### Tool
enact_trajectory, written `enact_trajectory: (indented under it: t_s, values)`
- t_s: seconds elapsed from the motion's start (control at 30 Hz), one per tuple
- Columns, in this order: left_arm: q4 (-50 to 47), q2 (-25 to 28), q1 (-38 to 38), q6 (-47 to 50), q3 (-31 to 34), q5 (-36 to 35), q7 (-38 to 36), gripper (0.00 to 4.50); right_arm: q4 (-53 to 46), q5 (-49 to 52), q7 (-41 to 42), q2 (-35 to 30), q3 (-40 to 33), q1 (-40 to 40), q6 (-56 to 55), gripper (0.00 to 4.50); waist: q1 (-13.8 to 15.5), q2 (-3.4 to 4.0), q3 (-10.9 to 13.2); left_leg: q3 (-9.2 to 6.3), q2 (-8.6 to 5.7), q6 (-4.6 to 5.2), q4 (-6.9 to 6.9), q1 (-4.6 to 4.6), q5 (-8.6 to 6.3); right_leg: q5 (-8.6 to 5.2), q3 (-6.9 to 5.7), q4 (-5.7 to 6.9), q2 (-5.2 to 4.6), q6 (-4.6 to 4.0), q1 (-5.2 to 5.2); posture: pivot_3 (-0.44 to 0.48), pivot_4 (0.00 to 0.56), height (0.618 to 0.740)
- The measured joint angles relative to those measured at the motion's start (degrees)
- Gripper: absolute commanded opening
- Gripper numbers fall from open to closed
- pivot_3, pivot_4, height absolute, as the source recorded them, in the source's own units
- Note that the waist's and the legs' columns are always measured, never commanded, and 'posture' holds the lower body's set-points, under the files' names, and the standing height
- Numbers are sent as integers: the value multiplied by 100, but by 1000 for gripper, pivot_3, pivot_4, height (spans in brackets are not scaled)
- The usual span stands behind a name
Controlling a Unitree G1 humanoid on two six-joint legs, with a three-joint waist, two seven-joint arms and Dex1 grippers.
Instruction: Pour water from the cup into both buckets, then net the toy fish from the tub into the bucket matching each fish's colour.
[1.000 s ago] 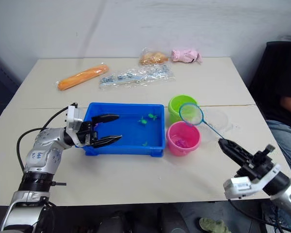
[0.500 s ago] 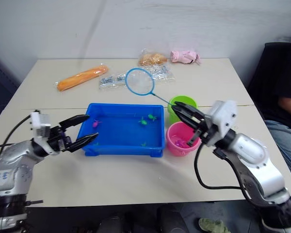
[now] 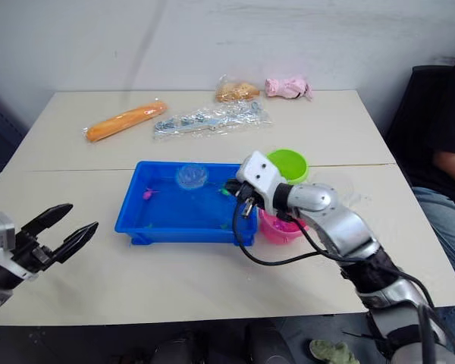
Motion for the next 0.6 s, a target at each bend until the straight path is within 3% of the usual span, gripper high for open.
enact_trajectory:
  t_s: [0.6]
  values:
    - [-79, 646, -136, 360, 221, -178, -72, 4442, 1288, -1678, 446, 1516, 786, -1035, 350, 0, -82, 2, 1, 1, 0, -4, -24, -3, -3, -1, -4, -19, -1, -4, -6, 0, 150, 740]
